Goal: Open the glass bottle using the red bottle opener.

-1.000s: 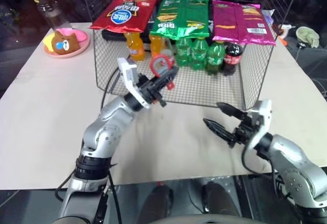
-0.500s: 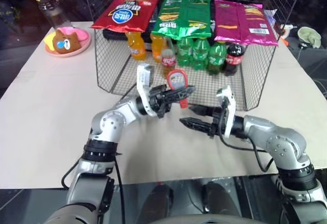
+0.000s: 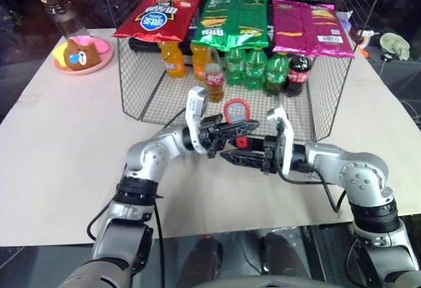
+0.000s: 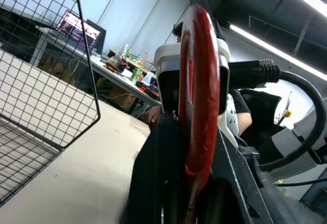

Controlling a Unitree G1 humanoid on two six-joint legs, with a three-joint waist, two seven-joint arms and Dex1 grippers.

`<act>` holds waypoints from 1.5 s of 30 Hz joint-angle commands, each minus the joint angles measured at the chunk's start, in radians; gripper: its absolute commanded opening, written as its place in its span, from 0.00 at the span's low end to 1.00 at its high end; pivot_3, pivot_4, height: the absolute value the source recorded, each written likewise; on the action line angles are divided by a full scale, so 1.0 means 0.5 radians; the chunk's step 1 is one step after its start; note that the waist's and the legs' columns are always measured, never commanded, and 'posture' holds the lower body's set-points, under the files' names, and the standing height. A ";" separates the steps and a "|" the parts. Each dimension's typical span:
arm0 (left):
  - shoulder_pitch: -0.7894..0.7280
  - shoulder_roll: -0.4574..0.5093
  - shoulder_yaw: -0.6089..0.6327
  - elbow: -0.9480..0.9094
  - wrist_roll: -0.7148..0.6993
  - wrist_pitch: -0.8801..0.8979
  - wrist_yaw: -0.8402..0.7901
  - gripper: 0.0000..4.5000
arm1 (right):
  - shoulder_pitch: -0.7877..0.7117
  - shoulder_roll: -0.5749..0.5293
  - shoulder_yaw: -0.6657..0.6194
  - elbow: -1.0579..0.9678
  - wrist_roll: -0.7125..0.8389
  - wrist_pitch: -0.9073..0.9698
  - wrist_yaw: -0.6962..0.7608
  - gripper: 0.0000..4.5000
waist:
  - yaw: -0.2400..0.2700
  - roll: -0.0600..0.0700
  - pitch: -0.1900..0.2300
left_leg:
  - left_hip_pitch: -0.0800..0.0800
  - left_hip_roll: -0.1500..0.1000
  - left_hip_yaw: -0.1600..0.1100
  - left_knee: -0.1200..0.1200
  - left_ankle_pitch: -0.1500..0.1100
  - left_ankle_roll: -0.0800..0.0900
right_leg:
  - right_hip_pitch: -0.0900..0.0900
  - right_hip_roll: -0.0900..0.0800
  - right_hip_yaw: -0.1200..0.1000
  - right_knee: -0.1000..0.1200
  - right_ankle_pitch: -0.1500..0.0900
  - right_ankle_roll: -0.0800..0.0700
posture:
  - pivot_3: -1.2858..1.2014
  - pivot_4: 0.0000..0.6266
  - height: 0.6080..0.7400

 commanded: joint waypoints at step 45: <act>0.053 -0.131 0.121 -0.037 0.165 -0.047 0.009 0.71 | 0.027 0.083 -0.027 -0.040 -0.149 -0.060 -0.126 0.10 | -0.002 0.001 0.000 | -0.003 0.000 0.000 -0.002 0.000 0.000 | -0.003 -0.001 0.000 -0.001 0.000 0.000 | 0.52 0.24 1.00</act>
